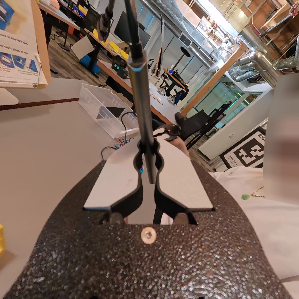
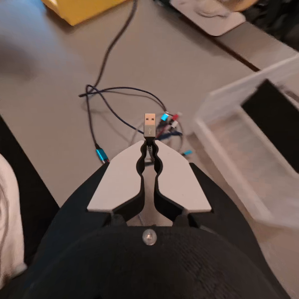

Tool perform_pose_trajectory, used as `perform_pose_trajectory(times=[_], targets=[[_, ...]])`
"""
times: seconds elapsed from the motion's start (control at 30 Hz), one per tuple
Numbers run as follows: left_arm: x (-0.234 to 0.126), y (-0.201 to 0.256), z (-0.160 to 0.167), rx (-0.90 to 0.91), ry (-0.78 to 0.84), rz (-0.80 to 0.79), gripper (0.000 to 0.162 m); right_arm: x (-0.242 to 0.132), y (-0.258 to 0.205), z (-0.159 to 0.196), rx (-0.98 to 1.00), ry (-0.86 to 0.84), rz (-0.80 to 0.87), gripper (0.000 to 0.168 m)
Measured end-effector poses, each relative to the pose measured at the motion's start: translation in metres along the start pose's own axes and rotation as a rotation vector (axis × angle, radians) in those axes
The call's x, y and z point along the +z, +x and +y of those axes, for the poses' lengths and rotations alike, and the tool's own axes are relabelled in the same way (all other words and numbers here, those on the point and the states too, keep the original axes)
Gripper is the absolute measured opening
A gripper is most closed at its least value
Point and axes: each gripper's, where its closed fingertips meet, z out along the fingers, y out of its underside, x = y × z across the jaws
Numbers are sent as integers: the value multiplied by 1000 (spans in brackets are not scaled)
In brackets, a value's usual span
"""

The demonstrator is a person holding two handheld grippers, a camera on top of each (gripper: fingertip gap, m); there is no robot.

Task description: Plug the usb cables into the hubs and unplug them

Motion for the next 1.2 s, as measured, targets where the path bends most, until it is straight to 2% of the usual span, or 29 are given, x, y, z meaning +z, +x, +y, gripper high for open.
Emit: perform_pose_trajectory(times=[0.07,0.13,0.2,0.3,0.47,0.57,0.67,0.77,0.83,0.87,0.9,0.97,1.1,1.2], targets=[[6,-2,6,-14,-16,9,10,31,-13,1,-97,-41,-35,6],[11,-3,11,-22,-33,12,10,50,-7,8,-163,-162,11,6],[14,-3,17,-25,-48,16,10,62,-5,0,-99,-186,31,7],[15,-4,24,-27,-55,25,10,73,-7,-22,30,-129,63,16],[16,-9,26,-48,-37,46,10,109,-11,7,74,-300,116,34],[15,-11,28,-51,-50,48,10,117,-13,19,-24,-355,145,48],[11,-11,31,-50,-60,47,10,114,-20,17,-103,-336,116,48],[7,-13,33,-56,-57,51,10,117,-17,16,-57,-339,102,48],[6,-15,33,-63,-43,57,10,124,-19,24,-64,-377,83,43],[5,-16,33,-66,-35,60,10,126,-18,27,-76,-393,97,32],[5,-17,33,-69,-28,64,10,128,-18,30,-93,-407,97,13],[4,-18,33,-76,-23,69,10,128,-21,27,-104,-380,83,6],[3,-19,33,-73,-29,61,10,113,-20,2,-71,-257,84,3],[2,-17,33,-66,-32,59,10,78,-23,-41,-44,-13,21,3]])
